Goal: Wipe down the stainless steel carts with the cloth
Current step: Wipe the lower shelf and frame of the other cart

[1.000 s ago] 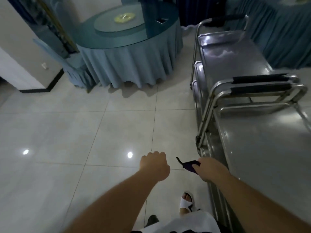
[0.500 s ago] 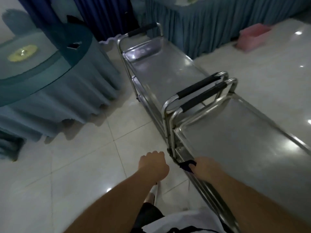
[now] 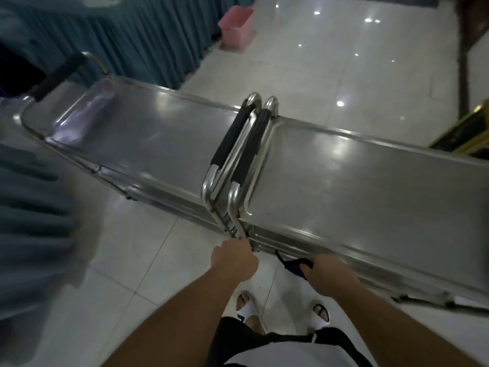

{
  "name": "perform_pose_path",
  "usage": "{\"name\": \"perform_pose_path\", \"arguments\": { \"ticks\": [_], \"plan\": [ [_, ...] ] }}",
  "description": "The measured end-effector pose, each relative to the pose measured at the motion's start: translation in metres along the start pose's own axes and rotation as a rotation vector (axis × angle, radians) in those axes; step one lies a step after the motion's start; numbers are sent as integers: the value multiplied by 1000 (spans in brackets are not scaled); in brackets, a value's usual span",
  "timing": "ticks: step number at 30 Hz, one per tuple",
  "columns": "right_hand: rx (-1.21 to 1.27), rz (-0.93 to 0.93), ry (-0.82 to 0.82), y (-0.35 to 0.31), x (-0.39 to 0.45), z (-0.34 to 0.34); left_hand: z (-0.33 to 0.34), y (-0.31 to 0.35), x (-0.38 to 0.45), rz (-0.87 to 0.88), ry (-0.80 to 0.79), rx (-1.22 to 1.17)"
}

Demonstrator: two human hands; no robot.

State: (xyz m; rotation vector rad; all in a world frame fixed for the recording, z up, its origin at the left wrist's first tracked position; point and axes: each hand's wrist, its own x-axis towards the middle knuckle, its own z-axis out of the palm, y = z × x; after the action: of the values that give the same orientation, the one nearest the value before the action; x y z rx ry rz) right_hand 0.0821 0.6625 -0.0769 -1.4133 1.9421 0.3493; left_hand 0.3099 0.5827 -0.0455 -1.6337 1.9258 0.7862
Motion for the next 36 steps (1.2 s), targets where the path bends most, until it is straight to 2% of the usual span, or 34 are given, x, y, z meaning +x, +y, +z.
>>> {"name": "perform_pose_path", "arguments": {
  "ticks": [6,11,15,22,28,36],
  "plan": [
    [82,120,39,28,-30,30,8,27,0,70,-9,24],
    [140,139,54,48,-45,45,34,44,-14,93,-15,0],
    [163,136,40,58,-52,59,61,37,-21,66,-55,-3],
    [202,240,22,62,-62,104,92,9,-19,79,-120,41],
    [320,349,-16,37,-48,150,102,-38,19,108,-149,12],
    [505,304,-25,-30,15,198,126,-94,91,79,-86,-33]
  ]
}}
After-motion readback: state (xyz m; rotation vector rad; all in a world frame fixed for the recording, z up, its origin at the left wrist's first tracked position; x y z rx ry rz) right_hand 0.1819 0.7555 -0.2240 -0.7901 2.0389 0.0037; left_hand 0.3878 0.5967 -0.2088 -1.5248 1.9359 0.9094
